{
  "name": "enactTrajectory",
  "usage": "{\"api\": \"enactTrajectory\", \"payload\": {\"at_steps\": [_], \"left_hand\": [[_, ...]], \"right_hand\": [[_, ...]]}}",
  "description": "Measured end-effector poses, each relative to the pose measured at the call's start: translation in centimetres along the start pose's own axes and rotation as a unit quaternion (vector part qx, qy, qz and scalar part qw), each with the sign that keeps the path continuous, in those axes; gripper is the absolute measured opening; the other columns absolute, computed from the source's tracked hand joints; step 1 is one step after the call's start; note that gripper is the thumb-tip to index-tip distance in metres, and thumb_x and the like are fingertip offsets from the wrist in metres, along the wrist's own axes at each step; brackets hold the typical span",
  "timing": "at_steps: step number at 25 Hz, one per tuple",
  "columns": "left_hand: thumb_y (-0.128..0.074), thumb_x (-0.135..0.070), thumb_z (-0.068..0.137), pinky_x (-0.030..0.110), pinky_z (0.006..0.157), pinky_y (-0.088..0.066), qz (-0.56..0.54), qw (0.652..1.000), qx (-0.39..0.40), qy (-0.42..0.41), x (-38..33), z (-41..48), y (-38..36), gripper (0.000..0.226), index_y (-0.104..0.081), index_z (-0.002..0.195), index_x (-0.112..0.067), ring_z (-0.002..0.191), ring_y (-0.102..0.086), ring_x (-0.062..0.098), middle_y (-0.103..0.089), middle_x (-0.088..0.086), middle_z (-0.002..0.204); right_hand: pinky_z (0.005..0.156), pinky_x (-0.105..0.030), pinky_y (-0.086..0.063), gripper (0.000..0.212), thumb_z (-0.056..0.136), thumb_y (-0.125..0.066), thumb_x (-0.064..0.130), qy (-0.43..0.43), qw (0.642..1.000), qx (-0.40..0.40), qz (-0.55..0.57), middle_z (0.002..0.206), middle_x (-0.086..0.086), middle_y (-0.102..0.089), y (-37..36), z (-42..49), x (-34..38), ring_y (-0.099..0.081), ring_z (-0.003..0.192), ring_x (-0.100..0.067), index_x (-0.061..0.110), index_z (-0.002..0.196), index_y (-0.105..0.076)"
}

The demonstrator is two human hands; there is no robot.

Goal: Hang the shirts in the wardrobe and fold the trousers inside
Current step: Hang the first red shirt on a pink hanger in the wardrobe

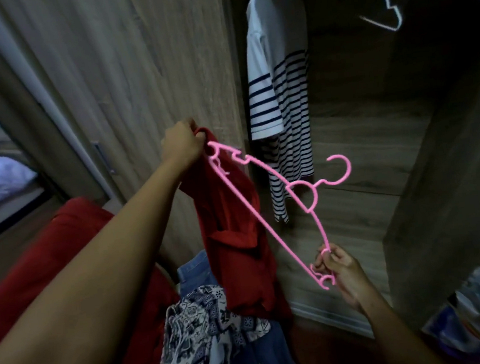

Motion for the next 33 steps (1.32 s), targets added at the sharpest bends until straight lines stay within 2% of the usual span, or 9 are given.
{"api": "enactTrajectory", "payload": {"at_steps": [4,6,15,20,22,24,26,30,33], "left_hand": [[-0.052,-0.027,0.089,0.042,0.080,-0.045,0.067,0.997,0.002,-0.044,0.9,0.1,-0.1,0.023,-0.059,0.104,-0.012,0.103,-0.058,0.042,-0.064,0.021,0.109],[-0.053,-0.028,0.088,0.043,0.078,-0.046,0.089,0.994,0.003,-0.066,1.0,0.0,-0.2,0.023,-0.060,0.104,-0.013,0.100,-0.058,0.044,-0.063,0.022,0.108],[-0.054,-0.023,0.090,0.044,0.075,-0.045,0.070,0.985,-0.072,-0.139,-1.1,0.0,0.8,0.022,-0.060,0.107,-0.010,0.096,-0.056,0.043,-0.055,0.019,0.106],[-0.052,-0.023,0.087,0.040,0.075,-0.041,0.018,0.987,-0.089,-0.136,-4.6,-0.5,0.4,0.022,-0.061,0.102,-0.009,0.098,-0.055,0.039,-0.058,0.017,0.105],[-0.053,-0.028,0.085,0.038,0.074,-0.042,-0.008,0.987,-0.073,-0.144,-5.5,-0.6,0.8,0.026,-0.063,0.095,-0.007,0.095,-0.057,0.036,-0.062,0.018,0.102],[-0.052,-0.041,0.087,0.038,0.073,-0.045,-0.014,0.984,0.010,-0.176,-6.0,-0.5,1.8,0.039,-0.066,0.092,-0.005,0.090,-0.060,0.035,-0.066,0.021,0.095],[-0.045,-0.051,0.092,0.038,0.074,-0.046,0.024,0.978,0.068,-0.196,-6.0,0.1,3.5,0.049,-0.067,0.094,-0.007,0.088,-0.061,0.035,-0.066,0.023,0.092],[-0.047,-0.063,0.085,0.042,0.088,-0.042,0.241,0.938,0.053,-0.245,-4.7,2.2,6.1,0.045,-0.062,0.111,-0.029,0.109,-0.048,0.034,-0.062,0.005,0.116],[-0.058,-0.054,0.083,0.042,0.091,-0.032,0.227,0.932,0.072,-0.274,-4.0,2.4,5.5,0.038,-0.060,0.104,-0.022,0.107,-0.050,0.032,-0.062,0.007,0.096]], "right_hand": [[0.054,-0.023,-0.053,0.009,0.089,-0.056,0.014,0.031,0.996,0.011,-0.084,0.056,-0.001,-0.063,-0.8,1.2,1.1,-0.061,0.058,-0.022,0.005,0.088,-0.056],[0.053,-0.020,-0.050,0.016,0.094,-0.046,0.002,0.056,0.990,0.012,-0.129,0.056,0.000,-0.063,-1.3,2.2,2.1,-0.060,0.054,-0.013,0.010,0.086,-0.057],[0.055,-0.014,-0.047,0.029,0.094,-0.047,0.000,0.197,0.948,0.009,-0.248,0.054,0.002,-0.060,-3.9,4.6,9.2,-0.055,0.051,-0.003,0.022,0.082,-0.060],[0.055,-0.018,-0.048,0.026,0.095,-0.046,0.003,0.268,0.936,-0.015,-0.229,0.059,-0.005,-0.056,-6.2,5.6,12.2,-0.053,0.053,-0.008,0.022,0.083,-0.059],[0.053,-0.017,-0.048,0.027,0.095,-0.045,0.001,0.273,0.941,-0.022,-0.201,0.057,-0.002,-0.056,-6.1,6.2,13.0,-0.053,0.051,-0.005,0.021,0.084,-0.059],[0.052,-0.016,-0.047,0.026,0.095,-0.046,0.002,0.274,0.942,-0.018,-0.195,0.054,0.003,-0.058,-6.0,6.5,13.7,-0.053,0.050,-0.006,0.021,0.084,-0.059],[0.052,-0.016,-0.046,0.026,0.095,-0.046,0.001,0.277,0.940,-0.007,-0.198,0.053,0.005,-0.060,-6.1,6.8,14.4,-0.053,0.049,-0.006,0.021,0.084,-0.059],[0.052,-0.015,-0.046,0.026,0.096,-0.045,0.003,0.287,0.936,0.016,-0.205,0.054,0.006,-0.060,-6.9,7.4,16.0,-0.055,0.050,-0.005,0.021,0.084,-0.059],[0.054,-0.018,-0.047,0.026,0.096,-0.045,0.005,0.285,0.934,0.032,-0.211,0.056,0.006,-0.060,-7.4,7.7,16.4,-0.055,0.054,-0.007,0.023,0.084,-0.059]]}}
Point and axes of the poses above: each hand's wrist, its own z-axis towards the middle knuckle, its own y-axis out of the back of the hand, x = y × z, the point moved 1 cm from there along z, towards the middle knuckle
